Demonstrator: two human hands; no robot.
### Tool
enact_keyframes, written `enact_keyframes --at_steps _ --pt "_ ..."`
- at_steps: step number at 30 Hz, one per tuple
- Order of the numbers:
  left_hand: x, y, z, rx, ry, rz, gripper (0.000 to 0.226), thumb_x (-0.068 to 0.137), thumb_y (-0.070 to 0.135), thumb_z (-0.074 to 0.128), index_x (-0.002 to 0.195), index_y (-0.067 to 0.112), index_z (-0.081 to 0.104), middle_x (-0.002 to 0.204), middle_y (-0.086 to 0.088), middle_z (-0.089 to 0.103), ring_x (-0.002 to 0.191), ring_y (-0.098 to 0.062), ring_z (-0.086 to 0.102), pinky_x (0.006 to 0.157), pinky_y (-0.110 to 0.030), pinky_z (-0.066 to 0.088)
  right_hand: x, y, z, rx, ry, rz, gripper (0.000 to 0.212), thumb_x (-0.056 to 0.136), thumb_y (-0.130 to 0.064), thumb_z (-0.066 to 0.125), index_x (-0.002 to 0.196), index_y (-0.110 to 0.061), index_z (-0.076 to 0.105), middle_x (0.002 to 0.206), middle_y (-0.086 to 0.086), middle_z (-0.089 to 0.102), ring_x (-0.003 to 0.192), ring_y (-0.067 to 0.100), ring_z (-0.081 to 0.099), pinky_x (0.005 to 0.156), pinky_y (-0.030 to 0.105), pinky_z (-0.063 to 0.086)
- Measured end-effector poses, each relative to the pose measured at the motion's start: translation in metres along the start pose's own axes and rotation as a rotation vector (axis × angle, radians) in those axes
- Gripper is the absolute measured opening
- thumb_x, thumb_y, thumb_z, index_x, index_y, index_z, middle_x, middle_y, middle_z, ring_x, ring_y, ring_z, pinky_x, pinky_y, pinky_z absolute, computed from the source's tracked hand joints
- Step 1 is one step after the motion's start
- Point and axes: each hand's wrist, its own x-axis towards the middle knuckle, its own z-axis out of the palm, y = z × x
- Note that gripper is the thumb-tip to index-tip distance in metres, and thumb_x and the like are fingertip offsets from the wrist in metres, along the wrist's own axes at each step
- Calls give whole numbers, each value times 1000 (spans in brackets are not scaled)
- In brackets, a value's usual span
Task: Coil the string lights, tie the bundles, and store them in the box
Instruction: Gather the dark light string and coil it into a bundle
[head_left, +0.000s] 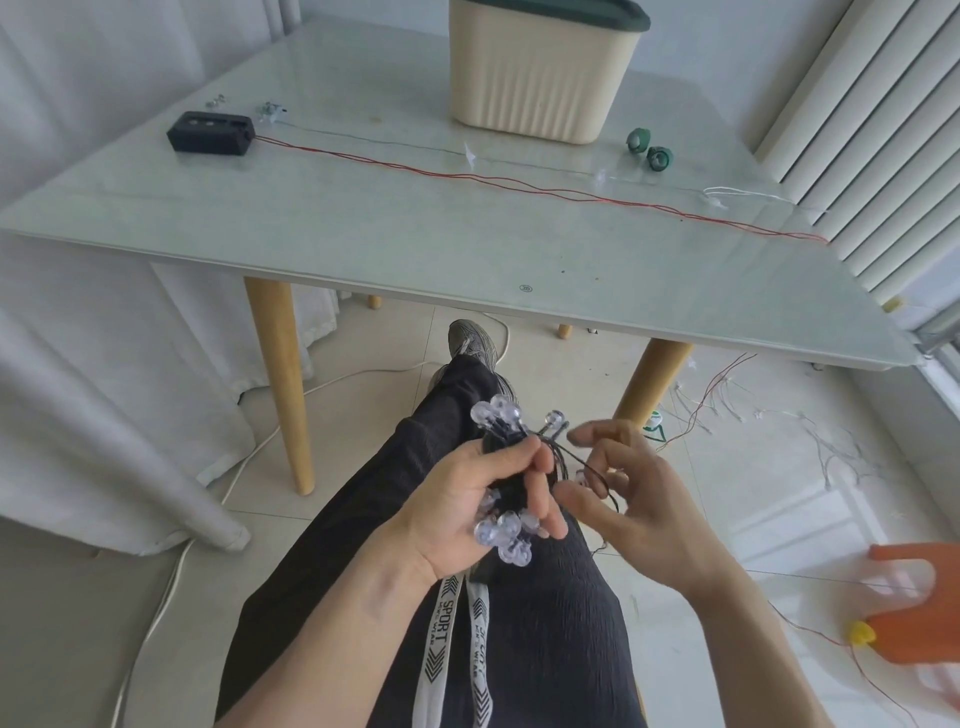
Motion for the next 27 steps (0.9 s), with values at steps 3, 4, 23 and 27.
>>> enact_keyframes --at_steps 3,4,23,27 --pt "-1 2 5 -98 65 45 23 92 18 47 80 3 60 55 -9 62 57 -28 69 53 -29 52 -2 2 3 128 -9 76 28 89 -16 74 72 -20 52 113 -5 67 101 17 71 87 44 59" --pt "0 3 5 -120 76 60 23 91 19 48 80 3 61 57 -9 64 58 -28 69 52 -28 52 -3 0 4 183 -44 119 22 92 -8 69 78 -14 53 103 1 71 87 24 75 77 51 61" --pt "-1 1 -2 48 52 47 40 96 15 54 126 -11 54 117 -31 66 110 -41 66 94 -42 55 -19 -18 3 -40 -197 15 19 80 -13 78 67 -23 71 64 -7 70 55 7 62 57 17 47" --pt "0 1 -4 175 121 39 32 86 11 62 112 -8 63 109 -28 70 103 -37 70 88 -40 57 -20 -23 -5 -97 -170 -47 20 78 -1 75 73 -20 73 64 -20 65 56 1 59 59 6 41"
